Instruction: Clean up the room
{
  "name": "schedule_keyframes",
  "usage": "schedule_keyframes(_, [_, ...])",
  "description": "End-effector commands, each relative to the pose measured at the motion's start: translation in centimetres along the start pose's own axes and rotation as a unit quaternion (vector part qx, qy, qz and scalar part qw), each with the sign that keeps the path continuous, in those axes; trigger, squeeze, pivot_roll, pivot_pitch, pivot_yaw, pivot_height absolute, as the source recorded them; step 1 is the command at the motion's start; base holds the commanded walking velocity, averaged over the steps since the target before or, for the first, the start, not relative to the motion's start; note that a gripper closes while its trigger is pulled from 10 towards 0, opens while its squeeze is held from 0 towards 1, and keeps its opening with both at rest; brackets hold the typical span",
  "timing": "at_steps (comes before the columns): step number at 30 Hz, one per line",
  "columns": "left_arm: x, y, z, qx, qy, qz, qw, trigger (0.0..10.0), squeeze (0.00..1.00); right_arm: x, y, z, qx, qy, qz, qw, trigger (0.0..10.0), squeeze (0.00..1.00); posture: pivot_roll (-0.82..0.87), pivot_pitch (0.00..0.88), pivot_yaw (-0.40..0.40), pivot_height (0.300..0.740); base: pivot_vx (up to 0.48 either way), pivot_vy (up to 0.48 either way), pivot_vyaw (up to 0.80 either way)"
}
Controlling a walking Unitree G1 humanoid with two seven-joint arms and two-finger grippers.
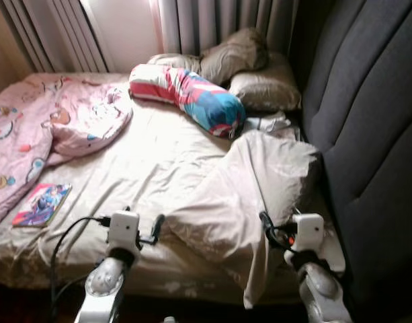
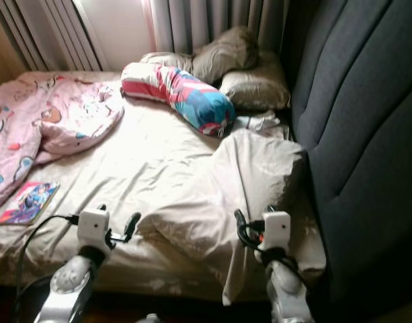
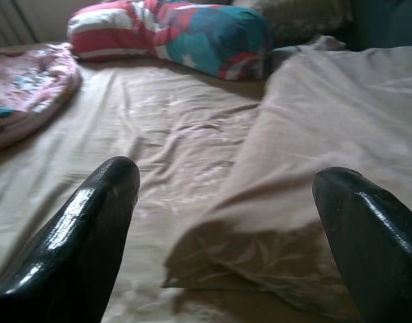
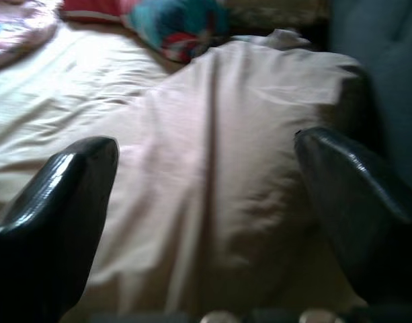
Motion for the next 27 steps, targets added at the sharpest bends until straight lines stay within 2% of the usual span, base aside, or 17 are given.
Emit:
schedule_keyframes(1, [-0.31, -0.43, -0.17, 0.002, -0.005, 0.009, 1.0, 10.0, 0.0, 0.04, -0.46, 0.26, 0.005, -0.001, 0.001, 1.0, 10.0, 0.0, -0.04, 0.003, -0.003, 0.686, 0.0, 0.0, 0.0])
schedule_keyframes(5, [-0.3, -0.34, -0.15, -0.001, -0.004, 0.01, 1.0, 10.0, 0.0, -0.15, -0.21, 0.24, -0.004, -0.005, 0.006, 1.0, 10.0, 0.0, -0.04, 0.0, 0.0, 0.686, 0.0, 0.0, 0.0])
schedule_keyframes(27, [-0.04, -0.42, 0.18, -0.004, 0.0, 0.01, 1.0, 10.0, 0.0, -0.64, 0.32, 0.26, -0.021, -0.02, 0.003, 1.0, 10.0, 0.0, -0.05, 0.005, 0.003, 0.686, 0.283, 0.0, 0.0])
Point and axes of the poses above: a point about 5 cm out from each wrist's last joint towards the gripper, its own z axis pointing out of the wrist towards the gripper, its own x axis along the axis of the wrist's last joint, y = z × x, the point moved 5 cm from there along z, pointing out of the wrist towards the gripper, and after that the axes turned 13 degrees about z, right-handed, at the moved point
